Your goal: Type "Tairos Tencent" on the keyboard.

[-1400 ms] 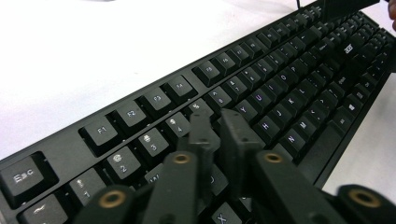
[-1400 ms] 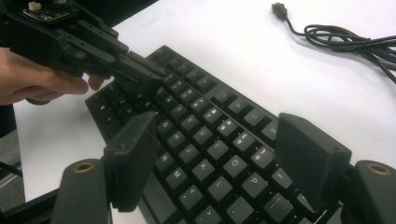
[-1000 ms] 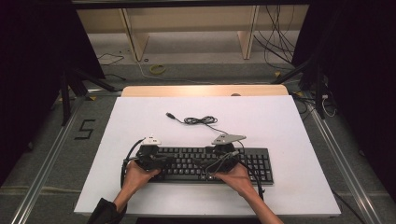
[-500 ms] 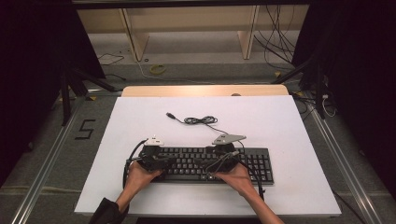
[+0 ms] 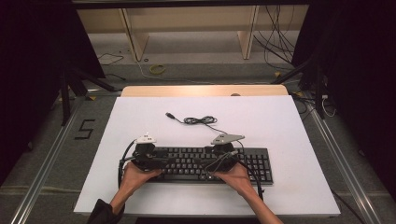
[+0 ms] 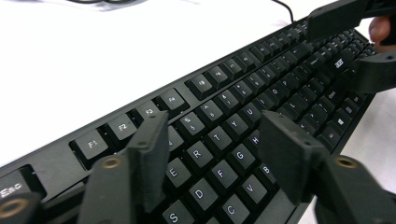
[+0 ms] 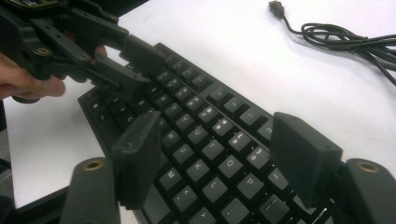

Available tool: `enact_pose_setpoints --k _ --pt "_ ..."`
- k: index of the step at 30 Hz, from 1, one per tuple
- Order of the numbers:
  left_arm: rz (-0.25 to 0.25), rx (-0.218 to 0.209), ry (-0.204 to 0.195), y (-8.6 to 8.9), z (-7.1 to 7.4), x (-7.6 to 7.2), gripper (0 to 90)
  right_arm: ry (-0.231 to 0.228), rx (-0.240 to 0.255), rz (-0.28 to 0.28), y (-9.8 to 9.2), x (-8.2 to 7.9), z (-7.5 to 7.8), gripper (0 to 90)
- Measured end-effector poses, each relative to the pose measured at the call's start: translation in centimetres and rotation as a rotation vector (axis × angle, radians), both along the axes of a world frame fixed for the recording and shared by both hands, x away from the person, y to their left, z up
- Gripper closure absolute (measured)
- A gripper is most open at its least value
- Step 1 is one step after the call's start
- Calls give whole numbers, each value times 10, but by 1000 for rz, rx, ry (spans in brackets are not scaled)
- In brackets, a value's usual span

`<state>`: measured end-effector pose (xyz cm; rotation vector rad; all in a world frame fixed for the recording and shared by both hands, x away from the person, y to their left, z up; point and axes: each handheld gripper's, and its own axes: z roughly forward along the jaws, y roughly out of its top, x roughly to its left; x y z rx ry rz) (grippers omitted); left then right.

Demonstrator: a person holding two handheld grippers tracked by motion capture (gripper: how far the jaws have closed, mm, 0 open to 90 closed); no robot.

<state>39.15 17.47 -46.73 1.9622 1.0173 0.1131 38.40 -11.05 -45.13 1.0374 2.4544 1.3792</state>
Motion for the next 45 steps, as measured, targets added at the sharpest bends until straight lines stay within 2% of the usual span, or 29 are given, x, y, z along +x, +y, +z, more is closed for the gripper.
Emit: enact_pose_setpoints --k 9,17,32,35,45 --pt "4 -42 -17 8 4 -5 339 8 -17 0 0 2 -2 449" --pt "-7 -80 -25 14 8 -9 310 19 -41 3 1 4 -5 615" --pt "2 -95 -28 21 10 -15 295 27 -80 13 5 7 -10 872" --pt "7 -101 -32 23 11 -16 295 28 -88 14 6 8 -11 898" --pt "9 -110 -43 26 11 -19 300 33 -127 3 8 10 -15 900"
